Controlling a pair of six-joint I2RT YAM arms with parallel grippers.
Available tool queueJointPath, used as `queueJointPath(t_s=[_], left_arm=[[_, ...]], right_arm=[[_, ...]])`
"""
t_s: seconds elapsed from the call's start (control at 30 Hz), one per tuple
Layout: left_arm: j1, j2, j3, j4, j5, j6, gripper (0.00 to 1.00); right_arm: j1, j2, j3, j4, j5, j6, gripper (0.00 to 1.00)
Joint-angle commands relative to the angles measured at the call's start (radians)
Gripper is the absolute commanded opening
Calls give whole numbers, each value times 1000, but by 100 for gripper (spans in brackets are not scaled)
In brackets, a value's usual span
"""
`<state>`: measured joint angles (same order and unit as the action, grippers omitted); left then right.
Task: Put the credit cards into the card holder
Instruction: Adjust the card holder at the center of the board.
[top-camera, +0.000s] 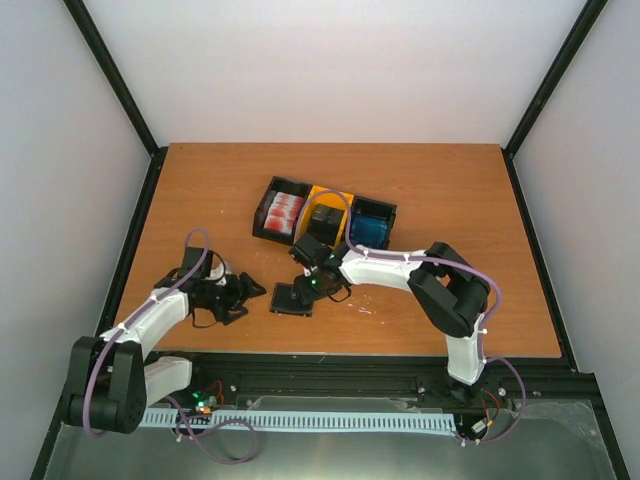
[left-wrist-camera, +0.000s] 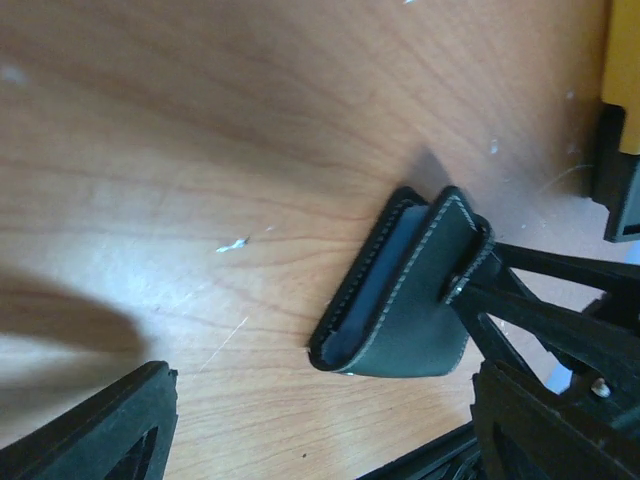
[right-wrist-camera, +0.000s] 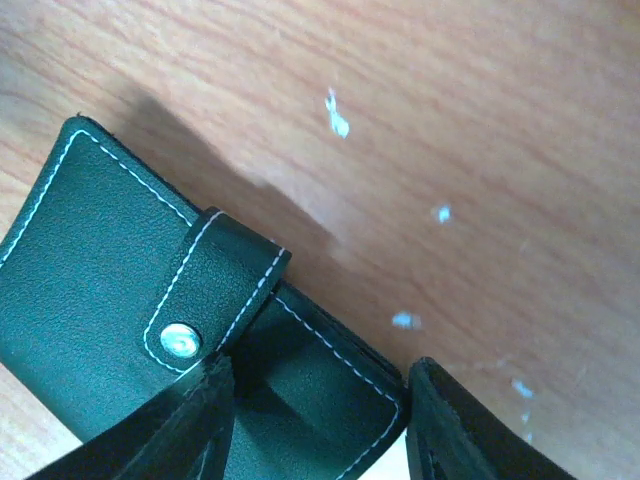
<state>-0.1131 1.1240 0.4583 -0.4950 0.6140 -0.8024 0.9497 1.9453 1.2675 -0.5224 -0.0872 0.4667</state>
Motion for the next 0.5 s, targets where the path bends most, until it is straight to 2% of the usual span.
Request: queueJointPath(t_s=[0.0,0.13,0.27,0.47], left_arm=[[-19,-8,-36,52,16,-80,82],[-80,-43,-95,119,37,-153,80],[-149,-49,-131,157,29,-241,73],[-213,-50,-109,87,-32,-305,63]], right_arm=[[16,-22,-78,-57,-76,93,46],[44,-34,-94,-92,-78,147,43],[42,-85,-99,-71,-72,178,43],[40,-85,6,-115,64,112,57]])
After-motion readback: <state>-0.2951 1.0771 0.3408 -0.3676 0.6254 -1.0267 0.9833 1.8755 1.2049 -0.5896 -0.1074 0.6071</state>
